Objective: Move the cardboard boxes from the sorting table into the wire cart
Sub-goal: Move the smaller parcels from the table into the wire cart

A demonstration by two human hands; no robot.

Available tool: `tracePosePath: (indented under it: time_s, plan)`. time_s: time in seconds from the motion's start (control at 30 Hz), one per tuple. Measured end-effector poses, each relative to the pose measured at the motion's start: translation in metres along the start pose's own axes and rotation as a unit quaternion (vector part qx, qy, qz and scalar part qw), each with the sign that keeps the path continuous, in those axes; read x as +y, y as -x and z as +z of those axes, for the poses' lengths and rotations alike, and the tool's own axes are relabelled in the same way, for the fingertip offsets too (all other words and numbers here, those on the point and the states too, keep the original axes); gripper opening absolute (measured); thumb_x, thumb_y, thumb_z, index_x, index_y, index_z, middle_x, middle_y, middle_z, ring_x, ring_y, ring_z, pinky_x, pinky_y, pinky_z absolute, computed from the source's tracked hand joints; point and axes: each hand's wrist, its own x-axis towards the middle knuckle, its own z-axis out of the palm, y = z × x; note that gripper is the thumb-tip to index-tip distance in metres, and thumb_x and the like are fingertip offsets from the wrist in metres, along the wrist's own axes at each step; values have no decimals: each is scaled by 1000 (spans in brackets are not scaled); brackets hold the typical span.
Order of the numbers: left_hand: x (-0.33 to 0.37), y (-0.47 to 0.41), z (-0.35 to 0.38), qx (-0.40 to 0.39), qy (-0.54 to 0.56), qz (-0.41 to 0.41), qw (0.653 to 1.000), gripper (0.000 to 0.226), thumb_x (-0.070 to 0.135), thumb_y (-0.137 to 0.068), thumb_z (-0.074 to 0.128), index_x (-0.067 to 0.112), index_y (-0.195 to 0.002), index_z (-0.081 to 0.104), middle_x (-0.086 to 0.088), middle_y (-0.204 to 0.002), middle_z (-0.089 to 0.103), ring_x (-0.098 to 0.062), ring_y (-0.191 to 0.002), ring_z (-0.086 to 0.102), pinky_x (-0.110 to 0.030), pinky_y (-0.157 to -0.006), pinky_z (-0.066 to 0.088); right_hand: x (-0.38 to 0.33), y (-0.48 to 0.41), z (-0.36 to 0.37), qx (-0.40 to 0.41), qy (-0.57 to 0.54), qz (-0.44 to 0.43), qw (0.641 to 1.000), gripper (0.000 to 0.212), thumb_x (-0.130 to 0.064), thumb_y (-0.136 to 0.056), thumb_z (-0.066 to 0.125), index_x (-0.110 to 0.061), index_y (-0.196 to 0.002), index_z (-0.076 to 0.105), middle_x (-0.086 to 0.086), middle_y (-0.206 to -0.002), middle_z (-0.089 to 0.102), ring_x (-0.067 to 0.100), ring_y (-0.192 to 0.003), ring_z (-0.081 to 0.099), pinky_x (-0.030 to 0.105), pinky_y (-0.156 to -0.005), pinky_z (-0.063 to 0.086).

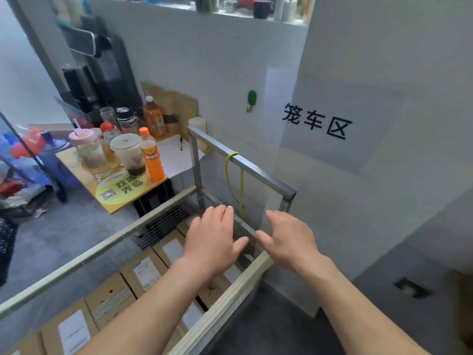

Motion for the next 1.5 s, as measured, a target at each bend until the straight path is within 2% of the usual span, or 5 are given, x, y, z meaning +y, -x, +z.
tracePosePath:
  time_s: [0.37,0.73,0.97,1.17,1.5]
  plan:
    - [90,1,-27,15,36,188,981,76,65,-90,46,16,-146,36,2,-146,44,-21,-136,37,-39,-104,40,51,111,-51,64,23,197,978,45,-56,-92,50,-27,-126,56,-2,-127,64,24,-119,58,36,-92,48]
    - [175,42,-17,-48,86,367,925,80,66,-91,45,16,-151,30,-2,-153,40,-23,-141,35,-42,-106,39,74,253,-42,118,22,401,908,64,-56,-96,49,-20,-148,45,-1,-149,51,21,-137,47,40,-109,41]
    - [245,79,-21,-75,125,456,878,82,65,-94,44,16,-156,24,-2,-158,35,-23,-145,32,-43,-112,35,89,341,-56,163,28,488,857,51,-56,-94,54,-23,-133,57,-4,-129,63,20,-117,60,38,-94,51]
    - [306,99,-22,-83,132,493,856,81,65,-94,46,15,-155,27,-3,-156,38,-23,-144,34,-44,-112,37,124,388,-73,194,-1,522,831,40,-55,-91,58,-27,-119,63,-6,-110,66,14,-94,63,31,-73,54]
    - [413,110,2,-101,104,490,860,81,67,-93,47,16,-153,30,-3,-155,40,-23,-143,36,-45,-111,38,238,420,-95,196,-12,544,816,60,-55,-93,57,-19,-141,54,1,-134,60,24,-121,57,37,-87,48]
